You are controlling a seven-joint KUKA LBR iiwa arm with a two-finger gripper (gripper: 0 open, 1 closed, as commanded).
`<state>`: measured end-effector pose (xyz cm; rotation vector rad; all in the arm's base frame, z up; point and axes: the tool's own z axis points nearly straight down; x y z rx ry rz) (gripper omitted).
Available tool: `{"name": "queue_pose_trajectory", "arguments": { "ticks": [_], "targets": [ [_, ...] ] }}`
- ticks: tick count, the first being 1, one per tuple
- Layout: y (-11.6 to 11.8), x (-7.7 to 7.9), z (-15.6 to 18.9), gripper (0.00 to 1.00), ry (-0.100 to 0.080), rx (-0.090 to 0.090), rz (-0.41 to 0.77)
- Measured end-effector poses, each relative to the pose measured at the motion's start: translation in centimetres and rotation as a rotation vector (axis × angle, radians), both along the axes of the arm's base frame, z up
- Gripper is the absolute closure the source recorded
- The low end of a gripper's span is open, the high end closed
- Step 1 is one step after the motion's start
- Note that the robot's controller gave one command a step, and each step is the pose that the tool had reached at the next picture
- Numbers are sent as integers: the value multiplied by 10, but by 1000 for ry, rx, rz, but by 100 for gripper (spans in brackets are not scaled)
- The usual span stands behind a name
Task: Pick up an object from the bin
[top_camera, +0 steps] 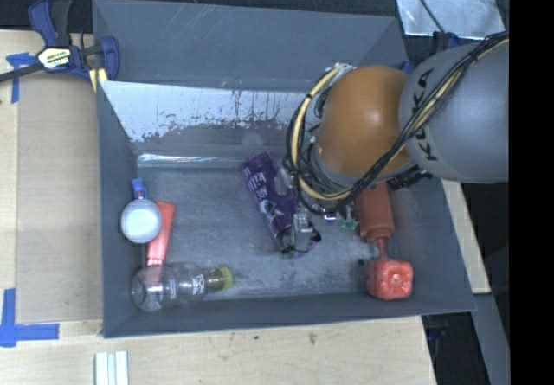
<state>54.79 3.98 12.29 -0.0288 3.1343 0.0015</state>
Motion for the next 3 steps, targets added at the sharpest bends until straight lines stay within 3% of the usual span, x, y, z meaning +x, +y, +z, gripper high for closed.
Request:
{"name": "queue_pose_trajectory", "arguments": {
  "ticks": [1, 2, 3],
  "targets": [
    [-10, 7, -17, 0, 0, -1, 15],
    [-23, 18, -25, 0, -5, 4, -83],
    [-48, 32, -39, 100, 3, -1, 44]
  ]
}}
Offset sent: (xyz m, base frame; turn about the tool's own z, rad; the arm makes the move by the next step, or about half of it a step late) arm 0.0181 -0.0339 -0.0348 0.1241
